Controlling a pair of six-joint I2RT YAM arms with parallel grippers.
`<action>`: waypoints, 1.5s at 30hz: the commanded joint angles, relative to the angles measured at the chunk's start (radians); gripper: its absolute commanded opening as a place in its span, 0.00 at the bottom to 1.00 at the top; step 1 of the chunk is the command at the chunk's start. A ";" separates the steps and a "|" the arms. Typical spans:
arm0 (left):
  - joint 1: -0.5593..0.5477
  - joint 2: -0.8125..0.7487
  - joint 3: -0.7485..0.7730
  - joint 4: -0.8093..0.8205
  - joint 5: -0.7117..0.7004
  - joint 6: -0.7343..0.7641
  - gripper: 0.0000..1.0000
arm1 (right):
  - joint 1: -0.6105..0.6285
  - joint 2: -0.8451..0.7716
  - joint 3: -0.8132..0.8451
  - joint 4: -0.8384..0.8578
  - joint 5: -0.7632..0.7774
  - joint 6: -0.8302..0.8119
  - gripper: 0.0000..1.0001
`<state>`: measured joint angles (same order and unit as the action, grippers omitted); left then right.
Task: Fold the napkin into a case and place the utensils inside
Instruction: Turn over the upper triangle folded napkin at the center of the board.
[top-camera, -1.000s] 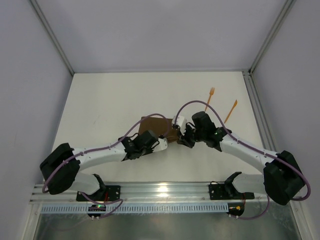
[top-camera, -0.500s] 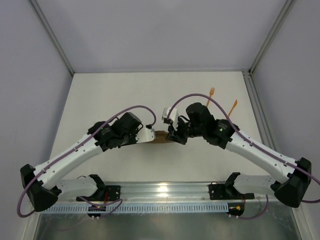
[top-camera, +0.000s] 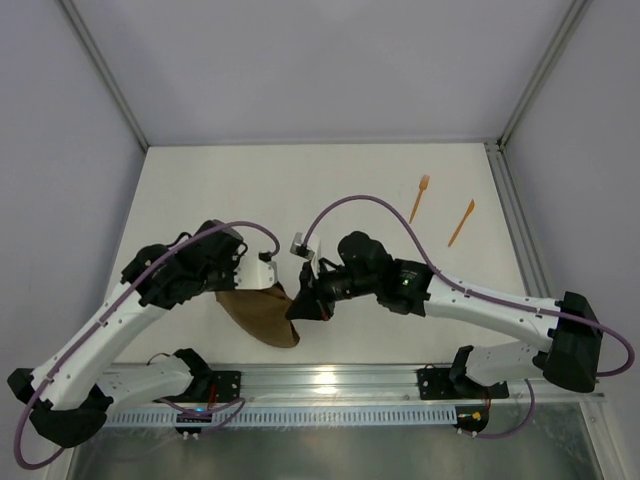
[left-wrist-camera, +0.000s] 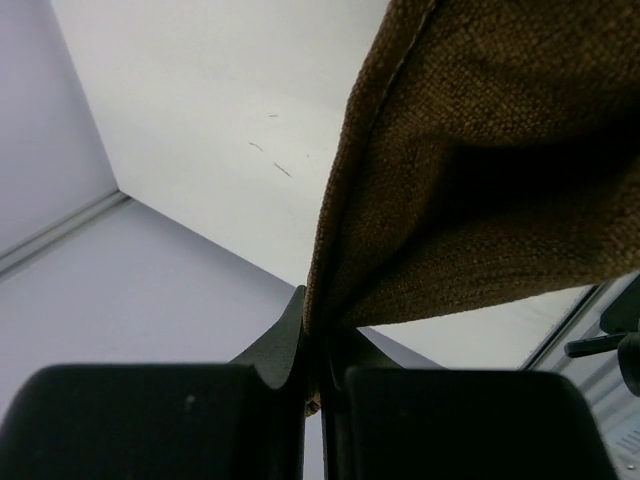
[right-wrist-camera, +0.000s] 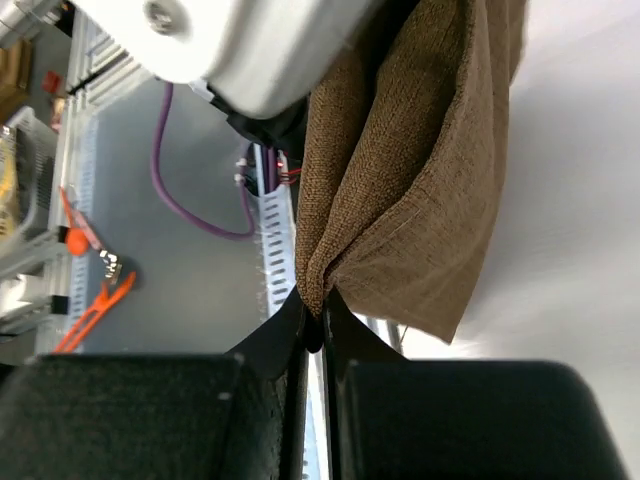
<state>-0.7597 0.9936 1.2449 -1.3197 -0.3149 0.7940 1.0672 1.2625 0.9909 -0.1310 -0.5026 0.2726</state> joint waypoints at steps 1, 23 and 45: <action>0.011 0.013 0.041 -0.187 -0.004 0.109 0.00 | 0.001 0.002 -0.029 0.182 -0.051 0.177 0.03; 0.206 1.060 0.731 -0.110 0.214 0.324 0.00 | -0.697 0.216 -0.238 0.246 -0.287 0.198 0.03; 0.185 1.335 0.832 0.453 0.136 0.110 0.19 | -0.809 0.338 -0.209 0.139 -0.013 0.145 0.45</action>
<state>-0.5751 2.3276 2.0937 -1.0145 -0.1265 0.9424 0.2657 1.6344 0.7685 0.0414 -0.5934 0.4412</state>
